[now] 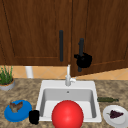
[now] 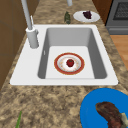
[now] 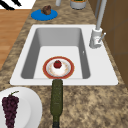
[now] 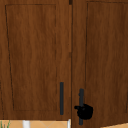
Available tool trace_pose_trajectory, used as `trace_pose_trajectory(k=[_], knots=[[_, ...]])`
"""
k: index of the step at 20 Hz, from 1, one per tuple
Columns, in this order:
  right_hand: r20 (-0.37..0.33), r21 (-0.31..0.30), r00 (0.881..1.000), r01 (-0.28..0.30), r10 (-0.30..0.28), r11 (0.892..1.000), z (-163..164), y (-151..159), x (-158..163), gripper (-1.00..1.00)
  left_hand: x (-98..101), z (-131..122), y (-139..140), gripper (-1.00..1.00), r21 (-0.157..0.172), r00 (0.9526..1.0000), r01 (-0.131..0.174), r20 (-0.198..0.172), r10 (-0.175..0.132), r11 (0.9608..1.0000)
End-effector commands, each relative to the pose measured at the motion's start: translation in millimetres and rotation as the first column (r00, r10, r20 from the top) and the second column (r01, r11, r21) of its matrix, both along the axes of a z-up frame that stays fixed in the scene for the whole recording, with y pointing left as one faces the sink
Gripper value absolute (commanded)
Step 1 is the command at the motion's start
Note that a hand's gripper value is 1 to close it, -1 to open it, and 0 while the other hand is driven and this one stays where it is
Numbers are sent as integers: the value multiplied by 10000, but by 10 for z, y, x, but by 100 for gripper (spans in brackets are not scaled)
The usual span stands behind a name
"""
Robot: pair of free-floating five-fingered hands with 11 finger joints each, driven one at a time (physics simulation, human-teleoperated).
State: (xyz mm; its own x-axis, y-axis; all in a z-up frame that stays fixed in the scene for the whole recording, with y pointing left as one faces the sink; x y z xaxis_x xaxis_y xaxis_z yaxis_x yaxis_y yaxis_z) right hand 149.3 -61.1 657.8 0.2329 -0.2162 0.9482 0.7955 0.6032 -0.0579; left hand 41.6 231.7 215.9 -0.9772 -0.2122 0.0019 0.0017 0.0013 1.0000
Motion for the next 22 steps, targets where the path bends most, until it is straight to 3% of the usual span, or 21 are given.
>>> trace_pose_trajectory(k=[1, 6, 16, 22], knots=[[23, 5, 10000, 2, -2, 10000, -136, -312, -112, 100, 0, 0, 0, 0, 0, 10000, 0, 0, 0, 10000], [113, 91, 9997, -220, 219, 9997, -138, -381, -222, 100, 0, 0, 0, 0, 0, 10000, 0, 0, 0, 10000], [292, -208, 9953, -914, 920, 9956, -152, -573, -804, 100, 0, 0, 0, 0, 0, 10000, 0, 0, 0, 10000], [447, -417, 9801, -1917, 1935, 9806, -180, -865, -835, 100, 0, 0, 0, 0, 0, 10000, 0, 0, 0, 10000]])
